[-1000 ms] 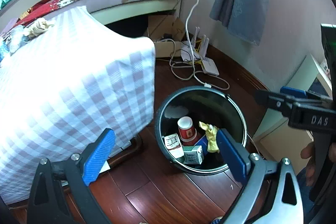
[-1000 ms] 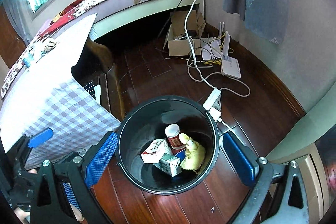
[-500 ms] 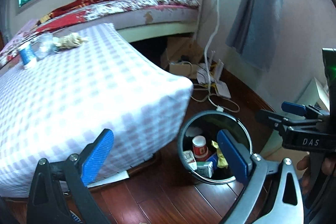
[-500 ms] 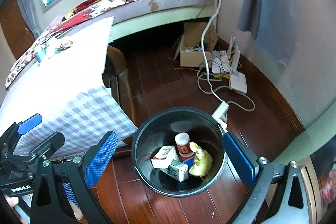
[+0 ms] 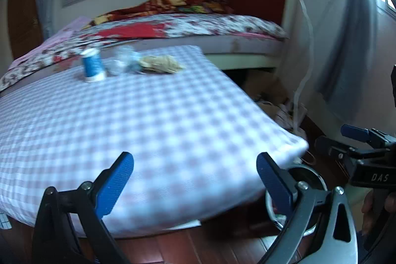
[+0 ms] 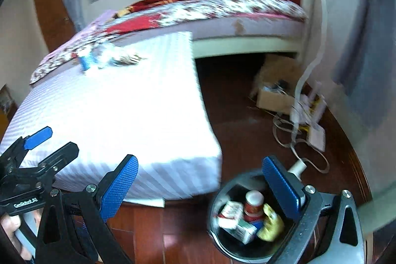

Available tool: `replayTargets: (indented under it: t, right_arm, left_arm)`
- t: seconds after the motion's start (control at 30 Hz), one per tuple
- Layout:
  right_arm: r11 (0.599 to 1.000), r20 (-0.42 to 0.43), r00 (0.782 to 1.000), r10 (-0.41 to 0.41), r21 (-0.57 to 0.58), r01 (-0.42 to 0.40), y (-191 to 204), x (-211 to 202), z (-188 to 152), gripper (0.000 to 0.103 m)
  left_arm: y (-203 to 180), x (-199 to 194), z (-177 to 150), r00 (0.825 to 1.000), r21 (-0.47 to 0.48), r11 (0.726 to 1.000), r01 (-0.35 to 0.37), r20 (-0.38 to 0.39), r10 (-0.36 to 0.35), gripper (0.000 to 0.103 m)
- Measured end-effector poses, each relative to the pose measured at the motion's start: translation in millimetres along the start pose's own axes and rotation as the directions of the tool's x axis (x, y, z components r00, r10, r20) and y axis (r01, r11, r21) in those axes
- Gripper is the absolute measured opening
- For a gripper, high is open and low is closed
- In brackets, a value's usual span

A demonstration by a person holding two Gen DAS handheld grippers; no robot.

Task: Collect trash
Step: 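Move both tools back over the table items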

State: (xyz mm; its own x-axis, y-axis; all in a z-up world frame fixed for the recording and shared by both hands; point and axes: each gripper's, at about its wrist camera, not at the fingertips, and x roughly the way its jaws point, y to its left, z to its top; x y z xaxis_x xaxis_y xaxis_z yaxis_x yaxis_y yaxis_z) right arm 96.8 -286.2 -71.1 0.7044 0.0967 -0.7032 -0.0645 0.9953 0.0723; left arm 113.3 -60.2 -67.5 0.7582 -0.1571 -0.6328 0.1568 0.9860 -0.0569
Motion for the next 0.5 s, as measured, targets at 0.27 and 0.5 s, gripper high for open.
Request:
replayTargets:
  t: [0.27,0.5]
  right_arm:
    - [0.987,0.003,0.994,0.108,-0.118,-0.107,74.2,45.2,55.0,0.102]
    - [0.967,0.004,0.988,0.156,-0.206,-0.151,120.2,100.1,105.7,0.101]
  left_arm:
    - [66.2,17.7,21.5,0.995,-0.059,0.994,-0.095,0.004,0.096,0.1]
    - [114.0,60.5,57.2,0.992,-0.067,0.99,-0.126,0.003,0.126,0.099]
